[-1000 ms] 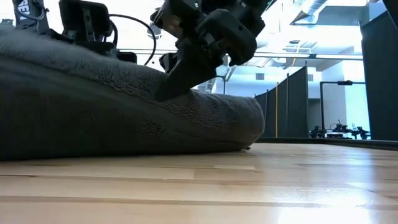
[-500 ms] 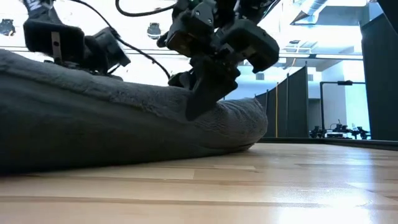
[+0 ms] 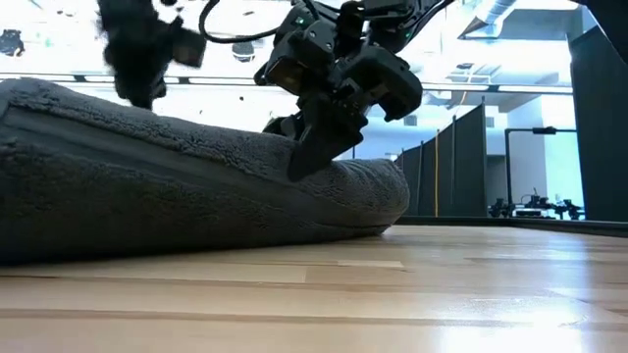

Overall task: Roll towel
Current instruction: Roll the black towel

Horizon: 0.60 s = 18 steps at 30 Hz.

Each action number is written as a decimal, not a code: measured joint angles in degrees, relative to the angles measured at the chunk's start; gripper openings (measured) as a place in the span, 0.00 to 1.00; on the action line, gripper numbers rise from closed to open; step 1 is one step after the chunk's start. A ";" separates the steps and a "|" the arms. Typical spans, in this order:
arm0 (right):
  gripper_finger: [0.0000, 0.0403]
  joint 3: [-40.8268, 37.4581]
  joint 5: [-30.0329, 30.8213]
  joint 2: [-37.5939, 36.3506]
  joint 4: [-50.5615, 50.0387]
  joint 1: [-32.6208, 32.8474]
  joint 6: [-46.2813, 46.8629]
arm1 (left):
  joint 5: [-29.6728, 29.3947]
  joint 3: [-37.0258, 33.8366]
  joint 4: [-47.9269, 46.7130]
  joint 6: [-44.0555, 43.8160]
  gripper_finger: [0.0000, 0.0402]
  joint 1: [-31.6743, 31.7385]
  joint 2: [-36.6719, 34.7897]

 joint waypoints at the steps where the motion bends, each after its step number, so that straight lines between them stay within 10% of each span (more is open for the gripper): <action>1: 0.07 0.02 -0.48 0.00 0.13 -0.04 0.05 | 2.92 0.02 4.17 -5.33 0.01 -0.48 -1.49; 5: 0.07 0.06 -0.62 -0.02 1.56 0.03 1.39 | 9.95 -2.11 16.93 -22.27 0.03 -2.72 -5.07; 18: 0.07 0.11 8.54 -0.02 9.40 2.71 3.75 | 9.79 -2.41 17.01 -23.30 0.42 -16.17 7.17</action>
